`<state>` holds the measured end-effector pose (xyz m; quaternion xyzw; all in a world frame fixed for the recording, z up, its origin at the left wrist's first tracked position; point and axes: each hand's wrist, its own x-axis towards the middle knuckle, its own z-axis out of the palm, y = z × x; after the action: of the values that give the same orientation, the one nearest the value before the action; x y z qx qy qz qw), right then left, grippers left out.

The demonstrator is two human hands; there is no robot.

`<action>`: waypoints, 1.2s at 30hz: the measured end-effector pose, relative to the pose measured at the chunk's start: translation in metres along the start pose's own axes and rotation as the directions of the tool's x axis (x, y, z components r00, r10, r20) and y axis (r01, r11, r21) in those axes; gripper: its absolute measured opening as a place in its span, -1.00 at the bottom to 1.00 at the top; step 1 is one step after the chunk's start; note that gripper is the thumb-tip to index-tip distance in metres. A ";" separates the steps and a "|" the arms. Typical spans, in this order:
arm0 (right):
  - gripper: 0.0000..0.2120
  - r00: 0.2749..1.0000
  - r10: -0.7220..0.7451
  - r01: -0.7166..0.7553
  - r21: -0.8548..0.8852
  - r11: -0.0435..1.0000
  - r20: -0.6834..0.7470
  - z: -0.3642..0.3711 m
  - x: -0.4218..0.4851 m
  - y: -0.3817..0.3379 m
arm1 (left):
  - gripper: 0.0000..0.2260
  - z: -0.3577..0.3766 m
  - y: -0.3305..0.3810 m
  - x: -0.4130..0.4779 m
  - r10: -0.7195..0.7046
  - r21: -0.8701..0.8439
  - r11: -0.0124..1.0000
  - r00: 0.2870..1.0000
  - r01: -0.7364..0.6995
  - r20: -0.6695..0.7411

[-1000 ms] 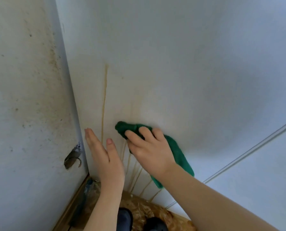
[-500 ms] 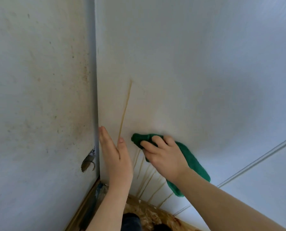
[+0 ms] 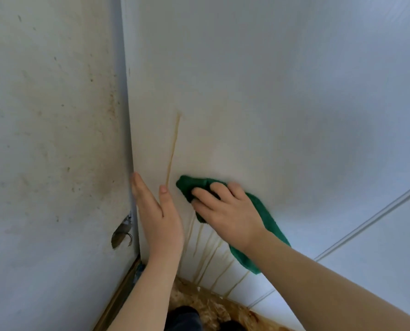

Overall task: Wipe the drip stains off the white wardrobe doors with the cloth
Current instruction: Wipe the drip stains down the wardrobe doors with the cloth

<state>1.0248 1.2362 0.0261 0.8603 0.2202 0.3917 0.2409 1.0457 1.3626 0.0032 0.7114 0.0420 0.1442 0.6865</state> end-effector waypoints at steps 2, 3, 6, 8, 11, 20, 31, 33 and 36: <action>-0.65 0.972 0.189 -0.190 0.005 0.982 -0.141 -0.010 0.012 0.009 | -0.49 -0.005 -0.004 0.001 -0.020 -0.007 1.000 1.000 0.020 -0.006; -0.64 0.922 0.296 -0.302 0.017 0.953 -0.250 -0.017 0.028 0.016 | -0.49 -0.006 -0.006 0.000 -0.040 -0.012 0.999 0.999 0.040 -0.011; -0.66 0.776 0.451 -0.450 0.115 0.886 -0.441 -0.034 0.091 0.037 | -0.49 -0.008 -0.004 -0.003 -0.083 -0.013 0.996 0.997 0.083 0.001; -0.68 0.762 0.447 -0.422 0.166 0.891 -0.468 -0.034 0.123 0.038 | -0.49 -0.010 0.002 -0.001 -0.085 -0.024 0.996 0.996 0.085 -0.004; -0.71 0.896 0.253 -0.200 0.176 0.964 -0.365 -0.009 0.128 0.011 | -0.51 -0.014 0.008 0.009 -0.105 -0.057 0.993 0.994 0.103 -0.034; -0.75 0.913 0.155 -0.119 0.118 0.986 -0.377 -0.015 0.100 0.022 | -0.54 -0.031 0.010 0.015 -0.122 -0.071 0.990 0.991 0.119 -0.044; -0.73 0.978 -0.206 0.208 0.271 0.940 -0.034 0.029 0.045 -0.017 | -0.56 -0.042 0.014 0.022 -0.115 -0.116 0.988 0.991 0.107 -0.073; -0.72 0.982 -0.098 0.134 0.229 0.964 -0.161 0.014 0.050 -0.005 | -0.56 -0.042 0.015 0.021 -0.113 -0.114 0.988 0.992 0.106 -0.056; -0.75 0.913 0.170 -0.095 0.210 0.973 -0.371 -0.007 0.112 0.013 | -0.56 -0.033 0.016 0.016 -0.124 -0.125 0.985 0.992 0.121 -0.016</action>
<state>1.0889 1.2915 0.1015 0.7979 0.2401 0.5466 0.0835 1.0504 1.3980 0.0223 0.6619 0.0847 0.1125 0.7363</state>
